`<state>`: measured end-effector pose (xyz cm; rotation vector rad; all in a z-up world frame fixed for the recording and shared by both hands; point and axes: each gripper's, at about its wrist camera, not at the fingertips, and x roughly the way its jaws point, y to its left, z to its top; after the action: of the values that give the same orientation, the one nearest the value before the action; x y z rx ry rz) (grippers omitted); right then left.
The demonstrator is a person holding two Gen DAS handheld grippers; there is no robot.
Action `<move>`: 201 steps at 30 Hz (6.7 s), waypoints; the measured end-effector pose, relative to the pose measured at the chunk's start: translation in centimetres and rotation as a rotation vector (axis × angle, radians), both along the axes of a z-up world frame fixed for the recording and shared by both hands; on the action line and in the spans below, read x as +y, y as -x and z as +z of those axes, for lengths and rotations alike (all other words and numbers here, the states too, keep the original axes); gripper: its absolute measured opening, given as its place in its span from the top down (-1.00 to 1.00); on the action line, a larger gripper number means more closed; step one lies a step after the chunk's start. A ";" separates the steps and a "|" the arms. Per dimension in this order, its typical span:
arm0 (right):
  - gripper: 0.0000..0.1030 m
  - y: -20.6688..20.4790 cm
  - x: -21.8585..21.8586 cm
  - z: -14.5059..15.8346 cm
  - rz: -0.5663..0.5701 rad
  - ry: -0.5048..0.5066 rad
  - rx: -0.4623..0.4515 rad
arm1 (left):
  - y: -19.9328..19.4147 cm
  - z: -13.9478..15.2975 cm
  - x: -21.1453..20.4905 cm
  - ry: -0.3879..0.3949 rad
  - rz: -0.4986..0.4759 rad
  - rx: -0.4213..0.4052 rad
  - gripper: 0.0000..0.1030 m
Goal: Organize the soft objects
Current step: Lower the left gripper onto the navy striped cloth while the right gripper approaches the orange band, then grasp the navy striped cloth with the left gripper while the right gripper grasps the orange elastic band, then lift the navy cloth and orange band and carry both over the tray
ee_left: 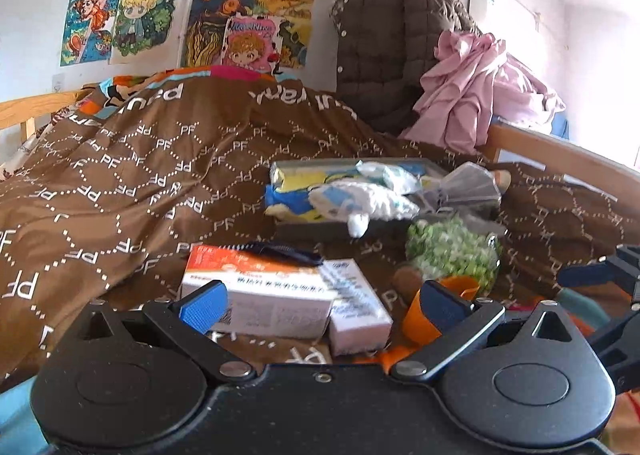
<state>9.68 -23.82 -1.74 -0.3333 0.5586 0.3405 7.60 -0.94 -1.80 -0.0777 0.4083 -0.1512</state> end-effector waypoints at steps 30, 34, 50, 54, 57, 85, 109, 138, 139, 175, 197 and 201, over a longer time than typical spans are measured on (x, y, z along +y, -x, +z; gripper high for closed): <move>-0.99 -5.7 1.3 -3.8 -0.067 -0.217 0.083 | -11.4 -0.1 -0.6 -0.350 -0.222 0.119 -0.96; -0.99 -6.7 1.6 -4.5 -0.069 -0.257 0.100 | -13.7 -0.6 -0.7 -0.368 -0.213 0.173 -0.87; -0.87 -8.6 1.5 -6.0 -0.105 -0.330 0.142 | -18.8 -2.3 -1.0 -0.241 -0.181 0.310 -0.21; -0.78 -8.4 1.8 -6.0 -0.083 -0.324 0.142 | -18.8 -2.2 -1.1 -0.227 -0.180 0.308 0.11; -0.71 -8.4 2.0 -5.9 -0.068 -0.323 0.143 | -18.8 -2.1 -0.9 -0.223 -0.180 0.305 0.14; -0.28 -8.3 1.6 -5.1 -0.056 -0.418 0.180 | -17.5 -1.0 -2.0 -0.169 -0.273 0.274 1.00; 0.50 -8.1 2.1 -5.0 -0.058 -0.316 0.198 | -10.4 -1.0 -2.4 -0.055 -0.330 0.330 1.00; 0.64 -3.9 -0.4 1.3 -0.035 -0.385 -0.090 | -6.7 8.8 -6.4 -0.148 -0.305 0.090 1.00; 0.64 -3.8 -0.5 1.3 -0.038 -0.384 -0.096 | -6.8 9.0 -6.6 -0.147 -0.303 0.080 1.00; 0.55 -24.1 -7.1 0.8 -0.042 -0.362 -0.201 | -28.3 6.5 -11.1 -0.038 -0.156 -0.059 1.00; 0.20 -25.9 -8.4 -0.1 -0.032 -0.420 -0.120 | -29.3 0.5 -10.8 0.016 -0.106 0.076 0.66; 0.02 -25.7 -8.4 0.1 -0.048 -0.404 -0.128 | -28.8 0.7 -10.4 0.030 -0.086 0.067 0.39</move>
<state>35.43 -32.23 -1.65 0.0483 0.3598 0.3744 36.39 -11.32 -1.10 -0.0954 0.4769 -0.2399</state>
